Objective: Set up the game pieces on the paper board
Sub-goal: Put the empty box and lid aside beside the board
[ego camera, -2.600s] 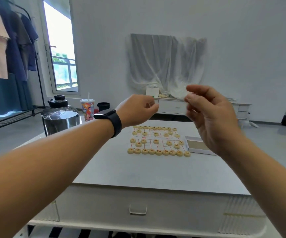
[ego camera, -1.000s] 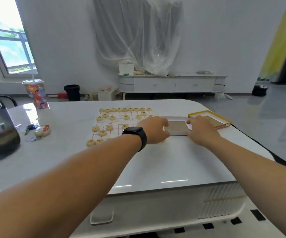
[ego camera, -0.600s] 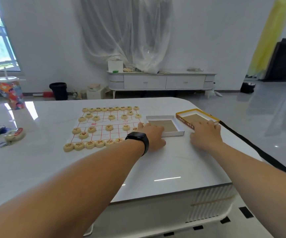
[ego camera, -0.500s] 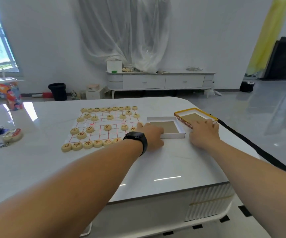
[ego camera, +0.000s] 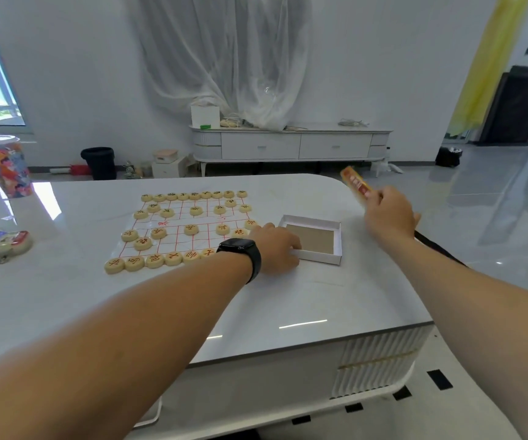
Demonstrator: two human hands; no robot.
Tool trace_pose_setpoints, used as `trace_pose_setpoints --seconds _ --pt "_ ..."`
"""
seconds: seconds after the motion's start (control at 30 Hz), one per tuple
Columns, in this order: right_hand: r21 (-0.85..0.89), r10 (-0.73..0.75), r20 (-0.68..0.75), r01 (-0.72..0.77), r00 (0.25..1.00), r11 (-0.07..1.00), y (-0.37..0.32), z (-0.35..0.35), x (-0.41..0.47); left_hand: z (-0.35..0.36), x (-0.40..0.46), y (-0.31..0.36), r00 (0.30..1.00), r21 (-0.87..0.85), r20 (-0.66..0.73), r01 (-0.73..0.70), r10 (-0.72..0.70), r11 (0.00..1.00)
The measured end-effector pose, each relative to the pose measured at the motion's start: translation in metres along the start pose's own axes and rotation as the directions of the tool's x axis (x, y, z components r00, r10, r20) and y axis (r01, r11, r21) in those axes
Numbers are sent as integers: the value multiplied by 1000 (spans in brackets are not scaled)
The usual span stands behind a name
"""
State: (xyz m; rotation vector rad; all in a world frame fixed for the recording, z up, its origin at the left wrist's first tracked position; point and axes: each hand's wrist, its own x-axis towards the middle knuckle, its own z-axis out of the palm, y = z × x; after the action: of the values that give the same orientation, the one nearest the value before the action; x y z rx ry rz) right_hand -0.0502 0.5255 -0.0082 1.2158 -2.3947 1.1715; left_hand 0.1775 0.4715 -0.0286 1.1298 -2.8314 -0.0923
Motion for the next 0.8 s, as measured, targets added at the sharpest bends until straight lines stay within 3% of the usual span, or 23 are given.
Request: trace_pose_setpoints --seconds 0.07,0.17,0.23,0.3,0.33,0.4,0.5,0.67,0.8 --pt "394 146 13 -139 989 909 -18 -11 6 -2 -2 -1 999 -75 -41 -5 2 997" --pt "721 337 221 -386 915 576 -36 -14 10 -9 -2 -3 976 -389 -185 38 -119 921" --pt "749 388 401 -541 830 382 -39 -10 5 -17 2 -5 924 -708 -205 87 -322 700" --pt "724 385 516 -630 765 283 -39 -5 -4 -23 9 -7 894 -902 -52 149 -445 405" --pt "696 363 565 -664 741 274 -39 -2 -9 -25 11 -7 898 -938 38 183 -438 294" --pt "609 302 626 -693 719 385 -37 2 -18 -25 16 -5 917 -963 102 188 -387 192" --pt "476 255 597 -592 761 650 -27 5 -26 -20 25 -4 886 -987 65 125 -460 102" --pt "309 195 524 -398 830 864 -13 -1 -31 -10 35 -9 851 -883 24 264 -525 388" --pt "207 205 491 -342 846 917 -4 2 -30 -4 40 -7 894 -848 26 256 -446 465"
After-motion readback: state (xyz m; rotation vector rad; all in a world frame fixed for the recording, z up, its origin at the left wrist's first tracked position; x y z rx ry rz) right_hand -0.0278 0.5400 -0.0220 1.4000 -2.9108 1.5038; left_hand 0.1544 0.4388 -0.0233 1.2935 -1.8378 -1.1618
